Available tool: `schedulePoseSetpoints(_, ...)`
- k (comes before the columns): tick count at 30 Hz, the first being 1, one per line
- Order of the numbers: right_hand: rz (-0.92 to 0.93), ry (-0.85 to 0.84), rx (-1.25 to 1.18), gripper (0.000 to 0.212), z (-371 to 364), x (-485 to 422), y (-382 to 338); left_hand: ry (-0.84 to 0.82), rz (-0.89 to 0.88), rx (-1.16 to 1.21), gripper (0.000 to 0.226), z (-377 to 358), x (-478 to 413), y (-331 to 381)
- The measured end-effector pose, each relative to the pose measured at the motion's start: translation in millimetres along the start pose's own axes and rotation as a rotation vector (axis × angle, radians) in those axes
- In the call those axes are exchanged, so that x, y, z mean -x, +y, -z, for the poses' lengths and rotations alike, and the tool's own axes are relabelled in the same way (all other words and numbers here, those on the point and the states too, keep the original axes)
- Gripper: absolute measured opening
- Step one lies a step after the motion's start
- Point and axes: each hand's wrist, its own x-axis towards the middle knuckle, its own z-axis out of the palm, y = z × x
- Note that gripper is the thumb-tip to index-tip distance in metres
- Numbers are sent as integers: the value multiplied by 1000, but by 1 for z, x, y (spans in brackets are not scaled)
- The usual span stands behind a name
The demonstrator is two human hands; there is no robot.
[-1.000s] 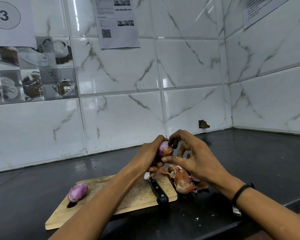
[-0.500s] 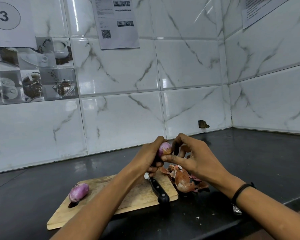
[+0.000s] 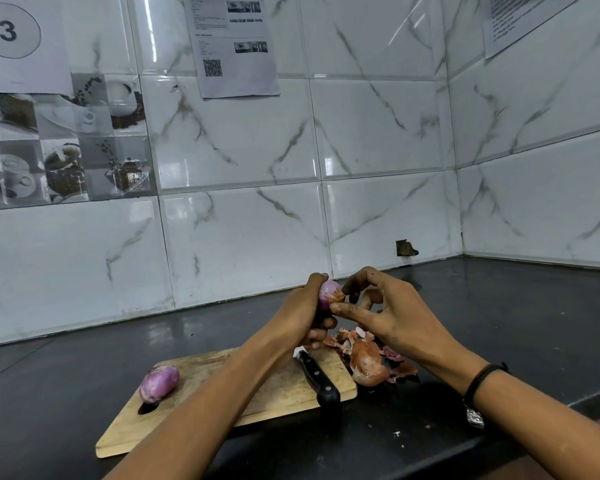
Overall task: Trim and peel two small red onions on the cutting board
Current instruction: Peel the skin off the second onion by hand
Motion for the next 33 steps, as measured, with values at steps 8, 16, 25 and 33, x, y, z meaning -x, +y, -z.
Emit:
schedulePoseSetpoints(8, 116, -30, 58, 19, -5, 0, 5, 31, 9, 7, 49, -5, -2, -3)
schedulePoseSetpoints(16, 164, -17, 98, 18, -2, -1, 3, 39, 45, 98, 50, -2, -2, -4)
schedulePoseSetpoints(25, 106, 93, 26, 12, 3, -2, 0, 6, 67, 239, 53, 1, -9, 3)
schedulePoseSetpoints(33, -29, 136, -70, 10, 6, -4, 2, 14, -39, 315, 50, 0, -11, 0)
